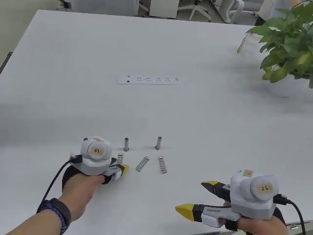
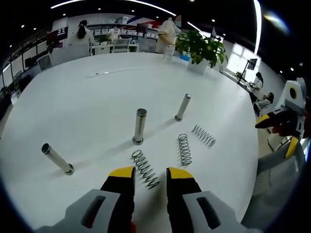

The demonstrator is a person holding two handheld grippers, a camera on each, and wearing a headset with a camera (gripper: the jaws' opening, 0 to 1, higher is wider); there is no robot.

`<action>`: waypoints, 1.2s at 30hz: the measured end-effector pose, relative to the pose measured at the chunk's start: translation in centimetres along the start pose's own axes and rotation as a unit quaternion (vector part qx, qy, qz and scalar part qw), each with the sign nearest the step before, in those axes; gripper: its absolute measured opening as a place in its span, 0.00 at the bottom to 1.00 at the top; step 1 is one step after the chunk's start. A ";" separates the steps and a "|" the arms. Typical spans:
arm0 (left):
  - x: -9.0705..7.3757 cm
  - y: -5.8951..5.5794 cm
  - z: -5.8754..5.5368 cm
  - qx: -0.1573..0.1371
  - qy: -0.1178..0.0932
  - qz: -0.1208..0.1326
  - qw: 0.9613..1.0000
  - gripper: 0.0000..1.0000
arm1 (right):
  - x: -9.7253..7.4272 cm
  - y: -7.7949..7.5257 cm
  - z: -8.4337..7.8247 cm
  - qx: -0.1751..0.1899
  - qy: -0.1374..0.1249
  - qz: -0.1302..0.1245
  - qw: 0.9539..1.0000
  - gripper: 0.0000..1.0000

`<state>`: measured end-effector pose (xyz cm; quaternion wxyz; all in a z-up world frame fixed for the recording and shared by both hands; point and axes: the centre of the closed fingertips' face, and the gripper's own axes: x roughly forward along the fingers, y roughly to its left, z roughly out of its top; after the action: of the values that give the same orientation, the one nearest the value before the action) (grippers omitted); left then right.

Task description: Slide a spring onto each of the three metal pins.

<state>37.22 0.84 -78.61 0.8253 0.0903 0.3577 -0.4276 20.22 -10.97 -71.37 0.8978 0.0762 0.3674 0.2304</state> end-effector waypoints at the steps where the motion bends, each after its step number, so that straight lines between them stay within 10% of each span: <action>1: -0.1 0.0 0.0 0.003 0.001 0.002 1.000 0.17 | 0.0 0.0 0.0 0.000 0.001 0.000 1.000 0.69; 8: -0.5 1.0 -0.4 0.022 0.008 0.023 0.999 0.03 | 0.1 0.1 -0.1 0.000 0.000 0.001 1.000 0.68; 36: -6.5 1.8 -2.2 0.034 0.001 0.027 0.999 0.02 | 0.7 1.3 0.6 -0.017 0.000 0.021 1.000 0.67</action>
<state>35.04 7.14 -76.16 0.8326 0.1285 0.3409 -0.4172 20.61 -9.51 -71.03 0.8941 0.0686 0.3615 0.2553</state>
